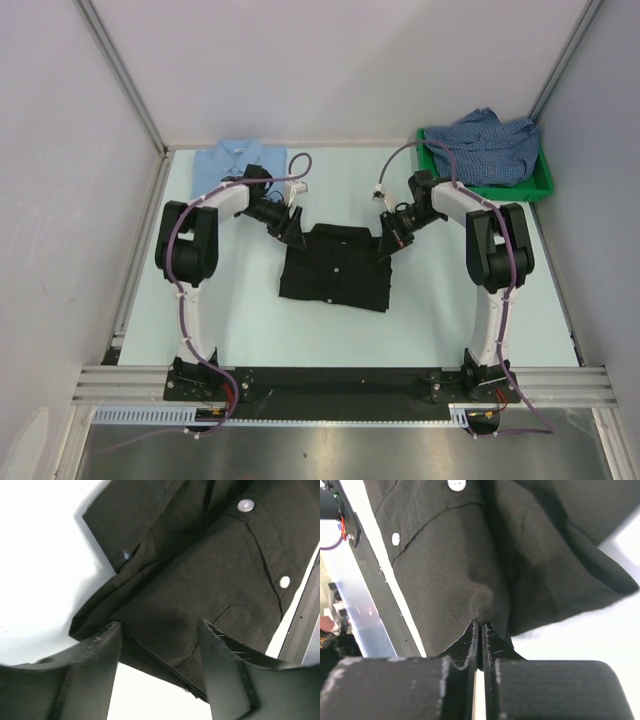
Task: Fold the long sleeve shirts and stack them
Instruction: Fold the shirt
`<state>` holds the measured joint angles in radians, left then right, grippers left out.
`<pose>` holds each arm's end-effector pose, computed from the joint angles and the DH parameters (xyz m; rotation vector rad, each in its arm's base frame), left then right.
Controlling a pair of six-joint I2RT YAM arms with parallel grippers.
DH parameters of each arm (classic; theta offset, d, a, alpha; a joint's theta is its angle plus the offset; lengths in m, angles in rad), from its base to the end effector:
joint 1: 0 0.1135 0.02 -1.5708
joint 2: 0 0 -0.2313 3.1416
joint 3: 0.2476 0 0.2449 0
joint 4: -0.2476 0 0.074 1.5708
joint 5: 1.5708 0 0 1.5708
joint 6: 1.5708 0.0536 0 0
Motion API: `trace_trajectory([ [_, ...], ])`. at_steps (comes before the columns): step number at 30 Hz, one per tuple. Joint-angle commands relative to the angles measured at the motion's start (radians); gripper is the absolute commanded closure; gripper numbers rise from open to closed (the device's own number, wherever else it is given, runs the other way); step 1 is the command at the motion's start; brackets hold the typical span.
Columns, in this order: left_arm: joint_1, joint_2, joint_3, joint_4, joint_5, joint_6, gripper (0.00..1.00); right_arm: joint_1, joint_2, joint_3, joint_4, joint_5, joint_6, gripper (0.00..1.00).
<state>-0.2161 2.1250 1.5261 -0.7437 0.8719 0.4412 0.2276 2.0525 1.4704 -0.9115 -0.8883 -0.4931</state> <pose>0.3782 -0.1250 0.1202 0.9660 2.4047 -1.1646 0.3480 0.1233 0.1306 -0.9913 2.4912 1.2507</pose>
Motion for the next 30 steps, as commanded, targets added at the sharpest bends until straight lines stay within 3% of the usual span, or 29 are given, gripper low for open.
trace_trajectory([
  [1,-0.005,-0.065,-0.044,0.046,0.052,0.005,0.4,0.022,-0.061,0.037,-0.007,0.006,-0.021,1.0],
  [3,-0.003,-0.085,-0.066,0.049,0.059,0.011,0.47,0.022,-0.063,0.041,-0.007,0.008,-0.021,1.0],
  [5,0.003,-0.105,-0.09,0.064,0.072,0.011,0.47,0.024,-0.075,0.045,-0.004,0.012,-0.028,1.0],
  [9,0.041,-0.195,-0.145,0.165,0.044,-0.068,0.31,0.033,-0.092,0.041,-0.01,0.026,-0.048,1.0],
  [13,0.08,-0.255,-0.162,0.256,0.024,-0.13,0.25,0.042,-0.097,0.039,-0.013,0.032,-0.068,1.0],
  [20,0.06,-0.155,-0.064,0.152,0.065,-0.079,0.23,0.045,-0.11,0.031,-0.021,0.049,-0.119,1.0],
  [30,-0.02,-0.076,-0.06,0.089,0.072,0.051,0.23,0.052,-0.127,0.033,-0.006,0.052,-0.151,1.0],
])
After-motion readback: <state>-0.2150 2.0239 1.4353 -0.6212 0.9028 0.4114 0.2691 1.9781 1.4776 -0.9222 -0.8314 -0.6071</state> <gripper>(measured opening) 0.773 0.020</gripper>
